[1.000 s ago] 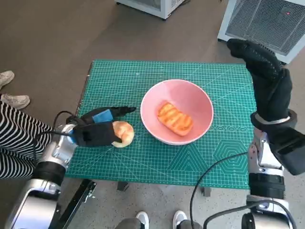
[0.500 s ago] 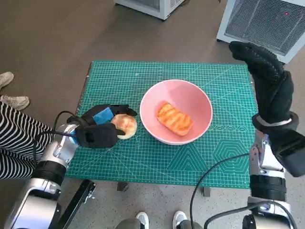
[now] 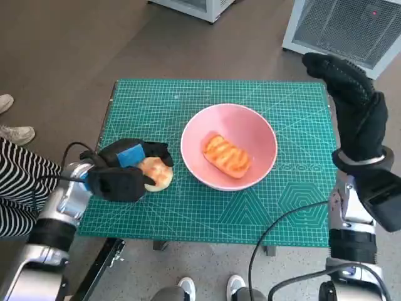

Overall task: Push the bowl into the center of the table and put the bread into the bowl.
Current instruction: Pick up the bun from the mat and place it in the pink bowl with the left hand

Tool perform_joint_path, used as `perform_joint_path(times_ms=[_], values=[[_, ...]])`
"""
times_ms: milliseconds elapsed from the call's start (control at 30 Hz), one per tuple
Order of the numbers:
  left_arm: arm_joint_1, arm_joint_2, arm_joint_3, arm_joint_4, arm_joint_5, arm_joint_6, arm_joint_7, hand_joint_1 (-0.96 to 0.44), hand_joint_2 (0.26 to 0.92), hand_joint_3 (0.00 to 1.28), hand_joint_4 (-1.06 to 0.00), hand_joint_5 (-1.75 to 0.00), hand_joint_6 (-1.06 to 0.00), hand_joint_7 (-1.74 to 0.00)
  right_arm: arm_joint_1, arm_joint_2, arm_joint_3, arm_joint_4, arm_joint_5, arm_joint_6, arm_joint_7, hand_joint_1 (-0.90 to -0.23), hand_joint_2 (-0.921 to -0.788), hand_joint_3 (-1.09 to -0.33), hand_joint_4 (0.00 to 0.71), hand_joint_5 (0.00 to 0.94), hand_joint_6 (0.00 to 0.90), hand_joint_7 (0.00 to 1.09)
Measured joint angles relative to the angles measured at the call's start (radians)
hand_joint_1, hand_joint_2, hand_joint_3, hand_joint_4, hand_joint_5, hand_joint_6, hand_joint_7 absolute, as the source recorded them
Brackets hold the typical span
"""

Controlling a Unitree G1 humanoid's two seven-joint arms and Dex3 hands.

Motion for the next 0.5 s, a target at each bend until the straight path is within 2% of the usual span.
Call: perform_joint_path(times_ms=[500], values=[[0.021,0.017,0.148,-0.312,-0.106,0.08,-0.021,0.0,0.908,0.02,-0.83,-1.03,-0.66,-1.12,0.0,0.003,0.0,0.0,0.0,0.002,0.0,-0.699,-0.921,-0.754,0.143,0.001,-0.001,0.52]])
